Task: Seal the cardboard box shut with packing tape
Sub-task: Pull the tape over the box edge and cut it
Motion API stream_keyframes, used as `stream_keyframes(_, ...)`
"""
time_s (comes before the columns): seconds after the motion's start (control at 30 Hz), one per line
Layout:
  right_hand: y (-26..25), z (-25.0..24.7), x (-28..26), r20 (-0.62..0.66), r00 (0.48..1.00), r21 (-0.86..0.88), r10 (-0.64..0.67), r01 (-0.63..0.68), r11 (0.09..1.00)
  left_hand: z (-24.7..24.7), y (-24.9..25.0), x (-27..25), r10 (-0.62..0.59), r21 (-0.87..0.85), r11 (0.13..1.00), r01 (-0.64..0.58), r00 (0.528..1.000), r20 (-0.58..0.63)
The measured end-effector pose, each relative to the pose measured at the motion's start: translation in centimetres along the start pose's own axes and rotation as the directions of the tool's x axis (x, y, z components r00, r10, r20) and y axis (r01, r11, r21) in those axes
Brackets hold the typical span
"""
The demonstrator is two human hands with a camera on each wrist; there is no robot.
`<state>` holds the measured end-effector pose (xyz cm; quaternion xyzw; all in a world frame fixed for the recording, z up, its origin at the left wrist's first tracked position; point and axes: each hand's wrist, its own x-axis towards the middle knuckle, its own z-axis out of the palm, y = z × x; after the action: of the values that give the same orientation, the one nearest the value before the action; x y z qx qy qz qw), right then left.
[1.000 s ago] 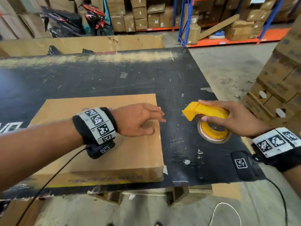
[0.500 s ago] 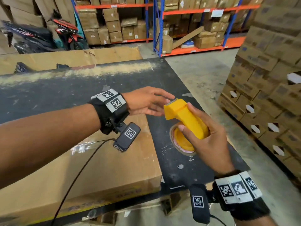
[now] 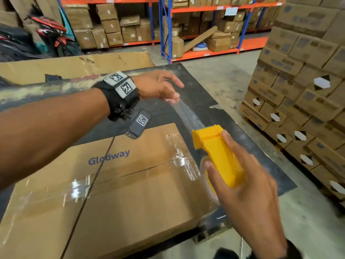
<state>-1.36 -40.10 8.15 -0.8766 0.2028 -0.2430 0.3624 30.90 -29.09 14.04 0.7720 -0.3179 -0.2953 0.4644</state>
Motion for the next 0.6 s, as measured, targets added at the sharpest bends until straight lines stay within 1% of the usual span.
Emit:
stream_keyframes(0.07, -1.1, 0.2, -1.1, 0.003, 0.999, -0.016, 0.043, -0.043, 0.999, -2.2, -1.5, 0.9, -0.052, 0.045, 0.998, 0.053, 0.998, -0.029)
stream_keyframes(0.1, -1.5, 0.3, -1.3, 0.020, 0.998, -0.026, 0.063, -0.062, 0.998, -2.3, -2.2, 1.3, -0.075, 0.075, 0.994, 0.077, 0.997, -0.028)
stream_keyframes(0.23, -3.3, 2.6, -0.8, 0.077, 0.989, -0.130, 0.129, -0.118, 0.984, -1.0, -6.0, 2.6, -0.122, 0.235, 0.964, 0.127, 0.992, -0.035)
stream_keyframes(0.33, -4.0, 4.1, -0.4, 0.086, 0.985, -0.175, 0.153, -0.136, 0.975, -0.6, -8.7, 3.5, -0.151, 0.252, 0.954, 0.160, 0.987, -0.054)
stream_keyframes(0.43, -4.4, 5.0, -0.3, 0.076, 0.986, -0.200, 0.151, -0.133, 0.971, -0.4, -10.0, 4.3, -0.161, 0.316, 0.933, 0.171, 0.985, -0.058)
stream_keyframes(0.6, -4.8, 5.6, 0.1, 0.112, 0.975, -0.256, 0.193, -0.159, 0.954, 0.3, -10.6, 5.1, -0.142, 0.369, 0.917, 0.150, 0.989, -0.051)
